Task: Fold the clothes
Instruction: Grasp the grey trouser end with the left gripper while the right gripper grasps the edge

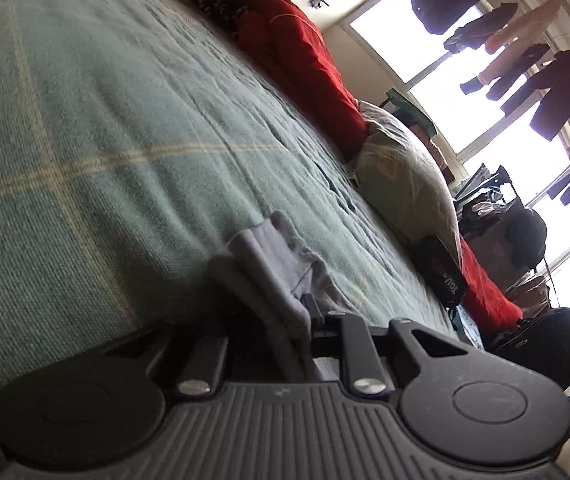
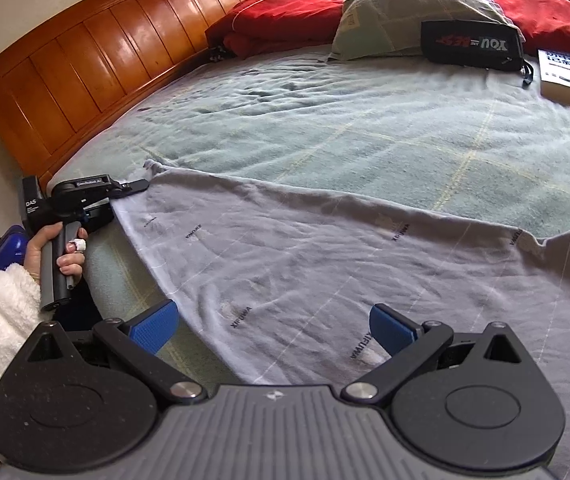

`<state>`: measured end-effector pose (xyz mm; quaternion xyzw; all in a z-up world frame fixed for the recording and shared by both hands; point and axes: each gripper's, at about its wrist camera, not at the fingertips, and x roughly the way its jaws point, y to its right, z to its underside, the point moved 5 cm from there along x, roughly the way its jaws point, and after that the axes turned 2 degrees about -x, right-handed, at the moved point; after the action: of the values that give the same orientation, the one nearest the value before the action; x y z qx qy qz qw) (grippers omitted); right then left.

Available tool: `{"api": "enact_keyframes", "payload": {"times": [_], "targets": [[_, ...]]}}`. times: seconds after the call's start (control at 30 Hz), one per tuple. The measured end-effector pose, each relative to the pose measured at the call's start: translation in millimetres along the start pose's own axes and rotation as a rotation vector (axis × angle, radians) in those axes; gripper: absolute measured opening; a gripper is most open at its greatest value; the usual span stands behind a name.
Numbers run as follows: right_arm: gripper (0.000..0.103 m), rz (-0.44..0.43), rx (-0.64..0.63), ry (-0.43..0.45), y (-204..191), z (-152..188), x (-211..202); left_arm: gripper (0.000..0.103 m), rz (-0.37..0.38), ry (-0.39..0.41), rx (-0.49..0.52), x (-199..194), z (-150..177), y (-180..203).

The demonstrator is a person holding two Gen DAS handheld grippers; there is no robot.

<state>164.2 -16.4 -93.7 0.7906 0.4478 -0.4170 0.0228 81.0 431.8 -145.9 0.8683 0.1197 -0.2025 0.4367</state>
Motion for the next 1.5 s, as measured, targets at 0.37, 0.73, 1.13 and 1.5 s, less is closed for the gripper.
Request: {"api": "enact_keyframes", "payload": {"times": [0.37, 0.73, 1.13, 1.5], "targets": [[0.103, -0.186, 0.112, -0.040, -2, -29, 14, 0.012, -0.030, 0.049, 0.247, -29, -7, 62], [0.103, -0.488, 0.463, -0.099, -11, -76, 71, 0.012, 0.051, 0.074, 0.355, -52, 1, 99], [0.103, -0.549, 0.689, -0.126, -33, -110, 166, 0.012, 0.126, 0.085, 0.386, -59, 4, 111], [0.103, -0.450, 0.752, -0.090, -32, -130, 209, 0.012, 0.214, 0.079, 0.335, -57, 7, 100]]}}
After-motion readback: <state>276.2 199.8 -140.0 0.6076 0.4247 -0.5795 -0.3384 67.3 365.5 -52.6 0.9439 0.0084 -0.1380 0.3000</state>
